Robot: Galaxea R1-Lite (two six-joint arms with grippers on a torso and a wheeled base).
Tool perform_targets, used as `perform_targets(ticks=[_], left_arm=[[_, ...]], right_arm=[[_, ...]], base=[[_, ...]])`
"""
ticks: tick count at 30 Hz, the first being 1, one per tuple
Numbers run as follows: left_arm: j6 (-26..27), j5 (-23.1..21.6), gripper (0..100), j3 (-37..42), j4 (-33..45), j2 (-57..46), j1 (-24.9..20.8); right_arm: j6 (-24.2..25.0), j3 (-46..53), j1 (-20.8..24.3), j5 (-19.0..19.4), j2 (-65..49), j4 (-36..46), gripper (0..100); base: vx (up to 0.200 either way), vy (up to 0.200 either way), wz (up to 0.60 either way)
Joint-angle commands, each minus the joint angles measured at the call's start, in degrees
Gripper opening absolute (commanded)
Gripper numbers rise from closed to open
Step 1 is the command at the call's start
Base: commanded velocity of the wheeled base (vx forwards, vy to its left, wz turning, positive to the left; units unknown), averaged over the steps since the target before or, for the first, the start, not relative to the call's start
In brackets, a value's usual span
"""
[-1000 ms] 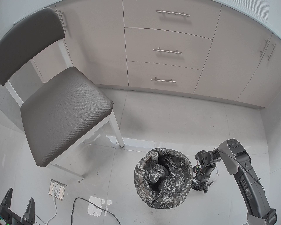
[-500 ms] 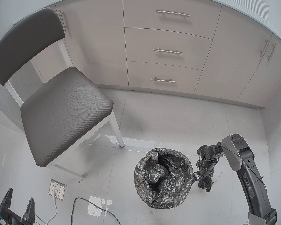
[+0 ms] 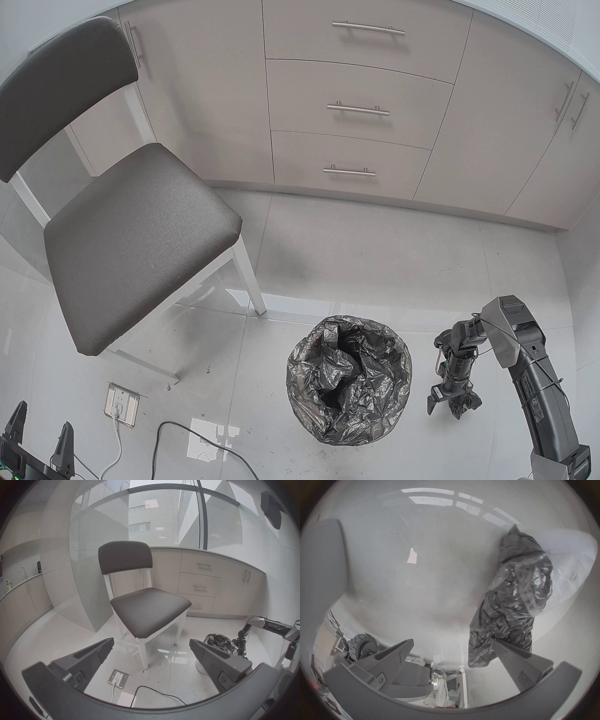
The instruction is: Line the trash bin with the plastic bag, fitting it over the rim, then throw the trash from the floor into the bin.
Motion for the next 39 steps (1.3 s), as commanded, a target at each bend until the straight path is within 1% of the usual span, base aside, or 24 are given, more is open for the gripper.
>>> perform_targets(ticks=[1,3,4,9,12,15,18,22,23,26,28,32,34,37,39], left_arm=[[0.0,0.0,100,0.6,0.0,-0.9,0.0],[0.0,0.0,100,0.6,-0.1,-0.9,0.1],[0.0,0.0,100,0.6,0.0,-0.9,0.0],[0.0,0.0,100,0.6,0.0,-0.9,0.0],[0.0,0.0,100,0.6,0.0,-0.9,0.0],[0.0,0.0,100,0.6,0.0,-0.9,0.0],[0.0,0.0,100,0.6,0.0,-0.9,0.0],[0.0,0.0,100,0.6,0.0,-0.9,0.1],[0.0,0.0,100,0.6,0.0,-0.9,0.0],[0.0,0.0,100,0.6,0.0,-0.9,0.0],[0.0,0.0,100,0.6,0.0,-0.9,0.0],[0.0,0.0,100,0.6,0.0,-0.9,0.0],[0.0,0.0,100,0.6,0.0,-0.9,0.0],[0.0,0.0,100,0.6,0.0,-0.9,0.0],[0.0,0.0,100,0.6,-0.1,-0.9,0.0]], right_arm=[[0.0,0.0,-1.6,0.1,0.9,-1.4,100],[0.0,0.0,-1.7,0.0,0.9,-2.1,100],[0.1,0.0,-1.9,0.0,0.9,-4.2,100],[0.0,0.0,-2.3,-0.5,0.9,-8.5,100],[-0.6,0.0,-2.5,-1.2,0.9,-9.4,100],[-1.9,0.0,-2.8,-5.2,0.3,-9.8,100],[-2.0,0.0,-3.2,-6.0,0.1,-9.7,100],[-1.2,0.0,-3.4,-6.1,-1.3,-7.7,100],[-0.3,0.0,-3.5,-5.7,-2.6,-4.5,100],[1.8,0.0,-3.2,-4.3,-5.9,1.2,100],[1.9,0.0,-3.1,-3.0,-8.0,4.4,100],[1.9,0.0,-3.1,-3.1,-11.2,9.5,100],[1.8,0.0,-3.3,-3.3,-12.4,11.0,100],[1.6,0.0,-3.6,-3.7,-12.5,10.9,100],[-0.3,0.0,-4.6,-5.5,-11.7,10.0,100]], base=[[0.000,0.000,0.00],[0.000,0.000,0.00],[0.000,0.000,0.00],[0.000,0.000,0.00],[0.000,0.000,0.00],[0.000,0.000,0.00],[0.000,0.000,0.00],[0.000,0.000,0.00],[0.000,0.000,0.00],[0.000,0.000,0.00],[0.000,0.000,0.00],[0.000,0.000,0.00],[0.000,0.000,0.00],[0.000,0.000,0.00],[0.000,0.000,0.00]])
